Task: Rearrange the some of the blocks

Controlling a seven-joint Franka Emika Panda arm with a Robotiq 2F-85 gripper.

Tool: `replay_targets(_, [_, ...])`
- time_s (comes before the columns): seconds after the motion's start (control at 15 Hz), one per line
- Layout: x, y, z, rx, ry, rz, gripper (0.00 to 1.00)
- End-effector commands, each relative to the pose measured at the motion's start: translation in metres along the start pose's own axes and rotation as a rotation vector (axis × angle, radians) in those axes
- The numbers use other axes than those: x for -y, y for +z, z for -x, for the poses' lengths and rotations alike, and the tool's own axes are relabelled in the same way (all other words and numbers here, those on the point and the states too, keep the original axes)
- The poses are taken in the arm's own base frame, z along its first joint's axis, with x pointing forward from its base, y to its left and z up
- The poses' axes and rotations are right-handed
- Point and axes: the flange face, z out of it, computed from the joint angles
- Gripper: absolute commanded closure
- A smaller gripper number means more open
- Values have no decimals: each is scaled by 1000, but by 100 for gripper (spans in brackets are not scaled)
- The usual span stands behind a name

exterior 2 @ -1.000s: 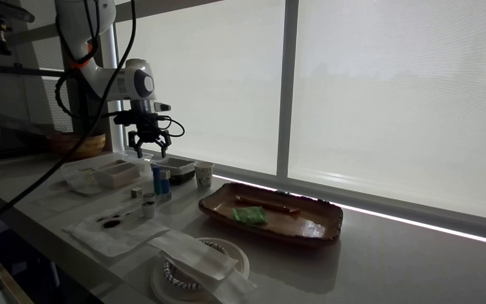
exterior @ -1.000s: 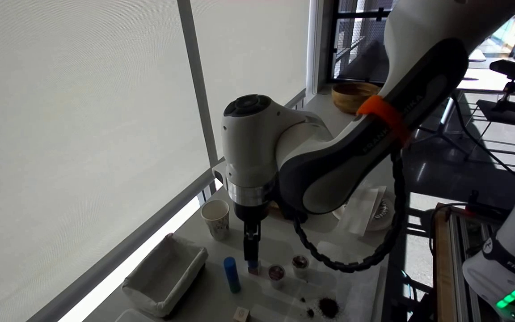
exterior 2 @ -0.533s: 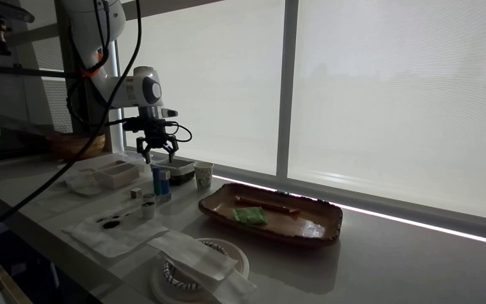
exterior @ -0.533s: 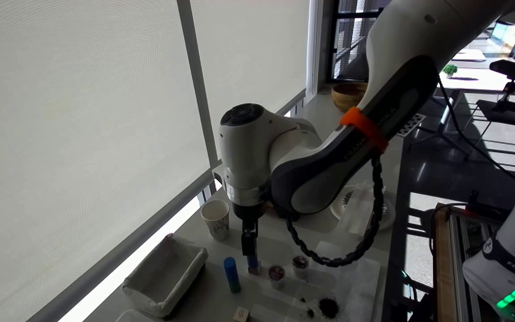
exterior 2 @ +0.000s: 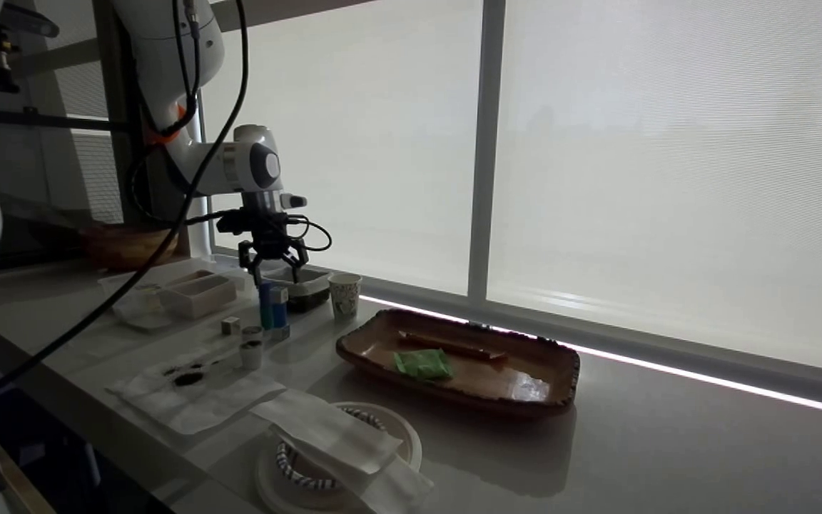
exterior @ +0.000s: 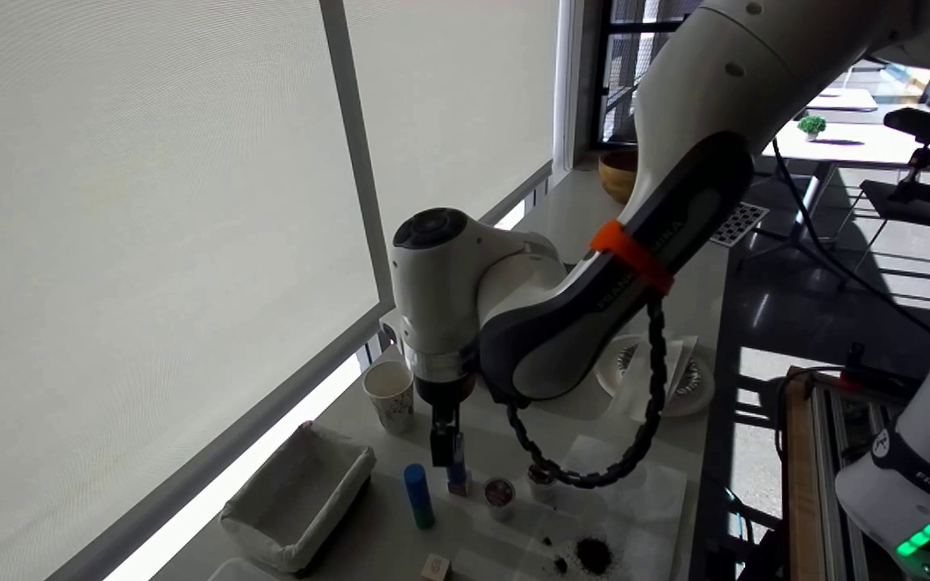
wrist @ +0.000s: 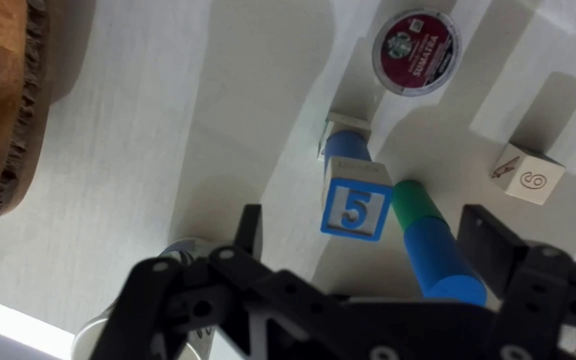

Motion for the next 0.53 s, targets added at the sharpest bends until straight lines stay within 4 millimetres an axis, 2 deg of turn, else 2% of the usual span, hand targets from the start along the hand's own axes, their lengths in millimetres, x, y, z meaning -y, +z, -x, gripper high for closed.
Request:
replay_targets(0.0, [1,10,-5,-27,-5,26,5])
replay_targets(0.07, [0,12,-5,-29,-6,28,6])
replay_targets(0.2, [-1,14,-5,-34,-7,29,32])
replay_targets(0.27, [-2,15,-4,-33,-7,31,32])
replay_targets(0.47, [-5,17,-3,-29,-5,36,57])
